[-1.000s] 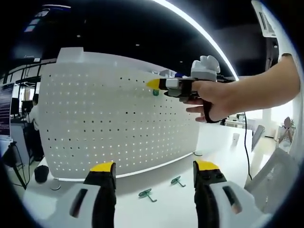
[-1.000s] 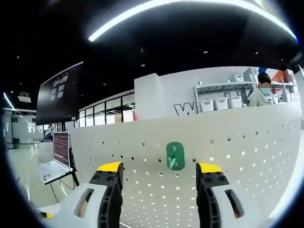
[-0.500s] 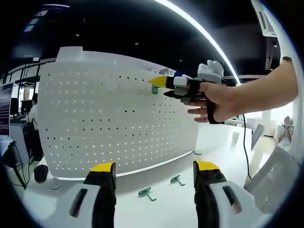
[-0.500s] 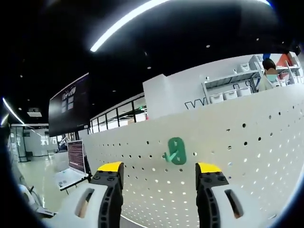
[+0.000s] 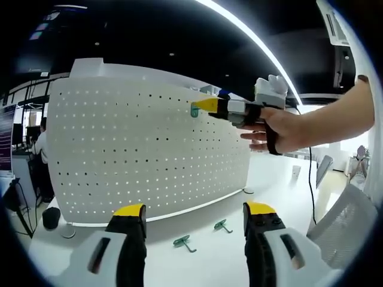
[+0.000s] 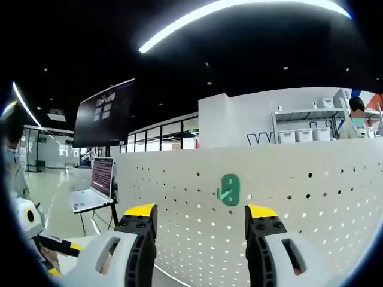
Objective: Insert the hook assembly into the mounting plate slot until the hook locks in place.
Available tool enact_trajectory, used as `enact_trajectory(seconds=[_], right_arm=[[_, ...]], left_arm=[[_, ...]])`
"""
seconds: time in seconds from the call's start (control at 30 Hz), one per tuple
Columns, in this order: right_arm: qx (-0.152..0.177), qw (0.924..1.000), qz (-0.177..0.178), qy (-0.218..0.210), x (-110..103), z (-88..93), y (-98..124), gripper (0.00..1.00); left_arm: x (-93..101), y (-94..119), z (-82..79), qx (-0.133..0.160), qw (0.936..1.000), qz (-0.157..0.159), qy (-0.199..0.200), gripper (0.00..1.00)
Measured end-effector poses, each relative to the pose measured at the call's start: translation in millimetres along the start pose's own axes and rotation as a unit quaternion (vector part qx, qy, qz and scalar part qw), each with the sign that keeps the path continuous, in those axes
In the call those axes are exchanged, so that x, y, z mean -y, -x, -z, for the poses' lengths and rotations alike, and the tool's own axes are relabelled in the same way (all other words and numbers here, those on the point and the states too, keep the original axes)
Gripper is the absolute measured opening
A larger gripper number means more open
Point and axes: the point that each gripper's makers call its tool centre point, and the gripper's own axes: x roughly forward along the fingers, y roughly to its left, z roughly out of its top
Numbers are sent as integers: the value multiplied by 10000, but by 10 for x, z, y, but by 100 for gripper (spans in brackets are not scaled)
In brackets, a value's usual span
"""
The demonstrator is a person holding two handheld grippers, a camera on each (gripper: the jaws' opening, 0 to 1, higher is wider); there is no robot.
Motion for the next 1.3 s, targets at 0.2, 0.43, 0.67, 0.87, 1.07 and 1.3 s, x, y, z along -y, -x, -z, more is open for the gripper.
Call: enact_trajectory(seconds=[0.2, 0.43, 0.67, 0.87, 1.07, 1.3], right_arm=[[63, 10000, -70, -13, 9, 11, 89, 58], [55, 9999, -129, -25, 18, 21, 175, 58], [11, 9997, -210, -122, 23, 85, 330, 55], [11, 9994, -318, -147, -5, 153, 471, 57], [-88, 9991, -378, -156, -1, 281, 633, 59], [-99, 9990, -365, -219, 36, 364, 846, 60]], left_arm=[[-8, 3, -10, 31, 10000, -6, 31, 68], [-4, 2, -13, 41, 10000, -2, 40, 68], [7, -2, -10, 34, 10000, 11, 33, 68], [-9, -3, 2, 8, 10000, -9, 33, 69], [0, -3, 18, -27, 10000, -1, 0, 69], [34, -12, 7, -1, 10000, 53, 52, 70]])
